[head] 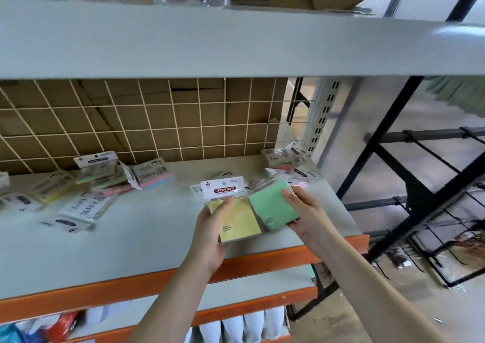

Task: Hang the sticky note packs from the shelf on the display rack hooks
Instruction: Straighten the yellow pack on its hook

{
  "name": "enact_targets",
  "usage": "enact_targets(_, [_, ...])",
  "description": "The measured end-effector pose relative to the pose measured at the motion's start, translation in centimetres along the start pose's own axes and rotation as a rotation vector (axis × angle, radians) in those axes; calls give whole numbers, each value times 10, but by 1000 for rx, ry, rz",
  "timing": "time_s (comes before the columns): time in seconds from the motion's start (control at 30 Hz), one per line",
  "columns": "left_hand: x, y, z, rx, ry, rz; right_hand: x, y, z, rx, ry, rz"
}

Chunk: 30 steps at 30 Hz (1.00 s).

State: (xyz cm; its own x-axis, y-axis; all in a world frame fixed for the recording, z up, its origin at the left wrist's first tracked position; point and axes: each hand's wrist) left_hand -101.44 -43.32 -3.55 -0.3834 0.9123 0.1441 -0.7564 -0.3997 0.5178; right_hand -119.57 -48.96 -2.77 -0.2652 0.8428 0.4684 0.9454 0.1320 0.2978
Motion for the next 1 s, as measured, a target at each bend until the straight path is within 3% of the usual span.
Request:
enact_targets(0.27, [27, 54, -18, -94, -37, -124, 41, -75, -27, 303, -37, 0])
enact_targets(0.4, [54, 94, -37, -159, -11, -204, 73, -110, -37, 393, -136, 102])
enact_targets(0.5, [74, 124, -52, -227, -5, -237, 95, -143, -41, 373, -212, 171])
enact_targets(0.7, [113, 189, -75, -283, 42, -396, 147, -217, -62, 309, -336, 149])
enact_targets(1.0, [174, 299, -121, -509, 304, -539, 221, -327, -98, 210, -469, 401])
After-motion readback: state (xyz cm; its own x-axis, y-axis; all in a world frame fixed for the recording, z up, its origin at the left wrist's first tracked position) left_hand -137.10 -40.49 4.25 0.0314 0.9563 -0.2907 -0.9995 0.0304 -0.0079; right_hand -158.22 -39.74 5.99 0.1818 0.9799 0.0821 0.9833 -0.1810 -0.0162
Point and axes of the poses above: each hand's wrist, its own x-axis away from the middle knuckle, its own y-axis out of the palm, z = x × y, and after that the axes turned 15 degrees about y, right-handed
